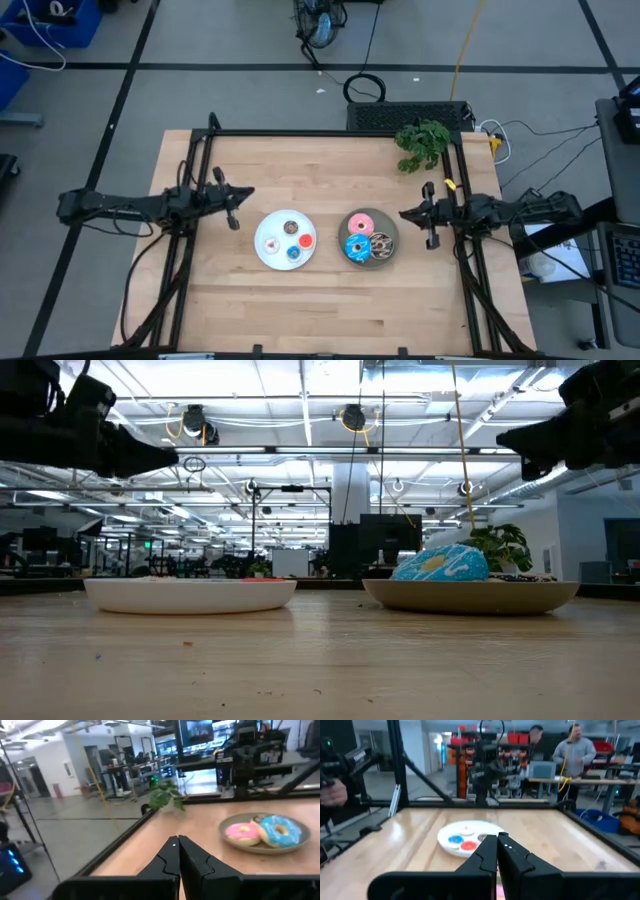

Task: Pick & Place donuts
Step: Return to Home Position

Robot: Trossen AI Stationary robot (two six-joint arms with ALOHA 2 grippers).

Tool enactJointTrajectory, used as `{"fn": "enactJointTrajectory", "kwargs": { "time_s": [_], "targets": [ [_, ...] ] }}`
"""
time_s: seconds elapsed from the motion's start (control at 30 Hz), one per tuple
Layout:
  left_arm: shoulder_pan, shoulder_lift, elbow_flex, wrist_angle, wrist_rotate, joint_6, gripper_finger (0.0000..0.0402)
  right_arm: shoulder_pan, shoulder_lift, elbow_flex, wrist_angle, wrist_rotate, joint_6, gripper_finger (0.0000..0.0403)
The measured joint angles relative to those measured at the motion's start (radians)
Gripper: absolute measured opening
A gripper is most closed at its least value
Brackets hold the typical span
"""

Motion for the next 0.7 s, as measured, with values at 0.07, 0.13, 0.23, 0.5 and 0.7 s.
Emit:
{"fn": "enactJointTrajectory", "kwargs": {
  "time_s": [0.07, 0.13, 0.23, 0.5, 0.7],
  "targets": [
    [0.0, 0.0, 0.0, 0.0, 0.016, 0.035, 0.0003, -0.002, -0.004, 0.0, 0.014, -0.001, 0.003, 0.0001],
    [-0.005, 0.0, 0.0, 0.011, 0.054, 0.072, 0.0005, -0.002, -0.011, 0.0, 0.039, -0.001, -0.005, 0.0001],
    [-0.026, -0.018, 0.0, 0.047, 0.052, 0.111, 0.0003, -0.002, -0.037, -0.001, 0.053, -0.001, -0.028, 0.0],
    [-0.086, -0.177, 0.0, -0.083, 0.015, 0.156, 0.0003, 0.0, -0.116, 0.002, -0.079, -0.093, 0.012, 0.0],
    [-0.11, -0.306, 0.0, -0.266, 0.019, 0.146, 0.0002, 0.0, -0.118, -0.003, -0.103, -0.106, 0.016, 0.0]
  ]
}}
